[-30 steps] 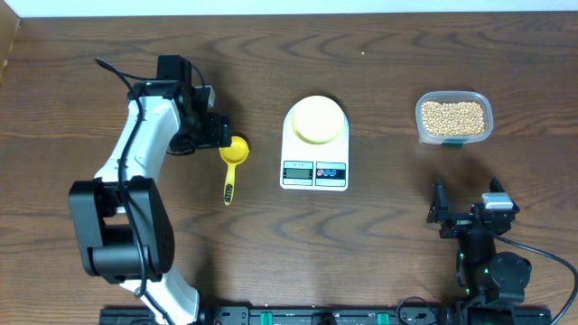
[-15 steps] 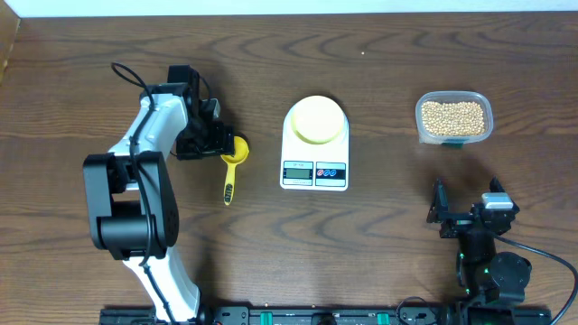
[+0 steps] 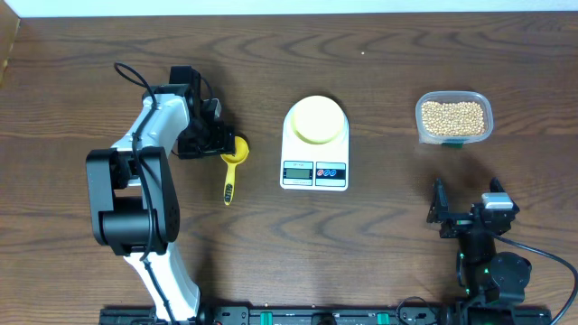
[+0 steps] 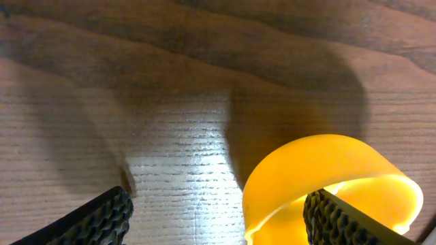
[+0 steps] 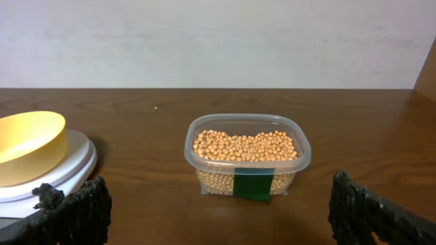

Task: Scoop item into bowl and weigh 50g on scale
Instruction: 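Lower the left gripper and close it on the yellow scoop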

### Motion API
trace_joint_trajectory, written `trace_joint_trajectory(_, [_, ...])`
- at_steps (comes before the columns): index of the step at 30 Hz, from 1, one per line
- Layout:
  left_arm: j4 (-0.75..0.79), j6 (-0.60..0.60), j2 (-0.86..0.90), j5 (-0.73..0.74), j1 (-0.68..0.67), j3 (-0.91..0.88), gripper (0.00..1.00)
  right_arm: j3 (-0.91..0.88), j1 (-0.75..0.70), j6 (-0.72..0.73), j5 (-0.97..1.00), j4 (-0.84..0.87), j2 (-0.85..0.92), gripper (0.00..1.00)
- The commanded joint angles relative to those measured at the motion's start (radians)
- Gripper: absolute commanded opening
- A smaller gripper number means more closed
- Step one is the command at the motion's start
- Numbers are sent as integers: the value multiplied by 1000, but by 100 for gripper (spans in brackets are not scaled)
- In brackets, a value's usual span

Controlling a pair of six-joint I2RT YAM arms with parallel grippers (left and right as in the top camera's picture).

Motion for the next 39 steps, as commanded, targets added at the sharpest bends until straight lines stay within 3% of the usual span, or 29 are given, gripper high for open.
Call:
trace_joint_trajectory(1, [5,56,14,-14,-2,8,82,-1,7,11,8,-5,-6,99])
trace_joint_trajectory(16, [27,337,14,-13,-2,8,82,-1,7,11,8,-5,-6,99])
trace_joint_trajectory(39, [85,378,15,-70,-42,6,82,-1,7,11,8,-5,-6,99])
